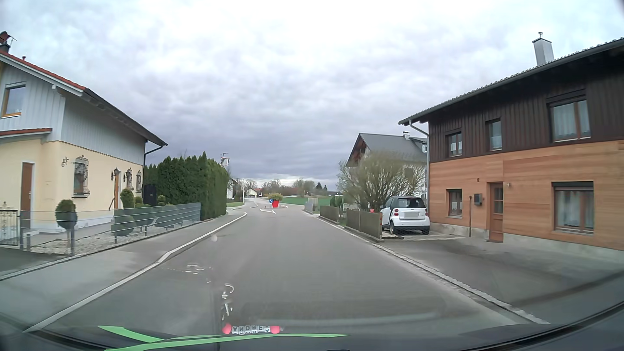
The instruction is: Follow the waypoints while adhering to traffic rules and regulations
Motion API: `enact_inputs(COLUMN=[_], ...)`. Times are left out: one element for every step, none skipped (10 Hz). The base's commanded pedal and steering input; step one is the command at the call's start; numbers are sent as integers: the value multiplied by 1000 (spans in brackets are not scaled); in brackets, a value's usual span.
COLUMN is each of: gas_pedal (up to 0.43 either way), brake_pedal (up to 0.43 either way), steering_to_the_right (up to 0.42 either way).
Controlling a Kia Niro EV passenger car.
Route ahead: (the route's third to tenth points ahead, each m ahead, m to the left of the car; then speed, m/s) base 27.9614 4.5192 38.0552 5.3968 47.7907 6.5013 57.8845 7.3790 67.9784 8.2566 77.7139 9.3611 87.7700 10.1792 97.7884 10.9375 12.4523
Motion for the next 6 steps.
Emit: enact_inputs(gas_pedal=[98, 98, 98, 98, 98, 98], brake_pedal=[0, 0, 0, 0, 0, 0], steering_to_the_right=[-15, -15, -14, -14, -14, -14])
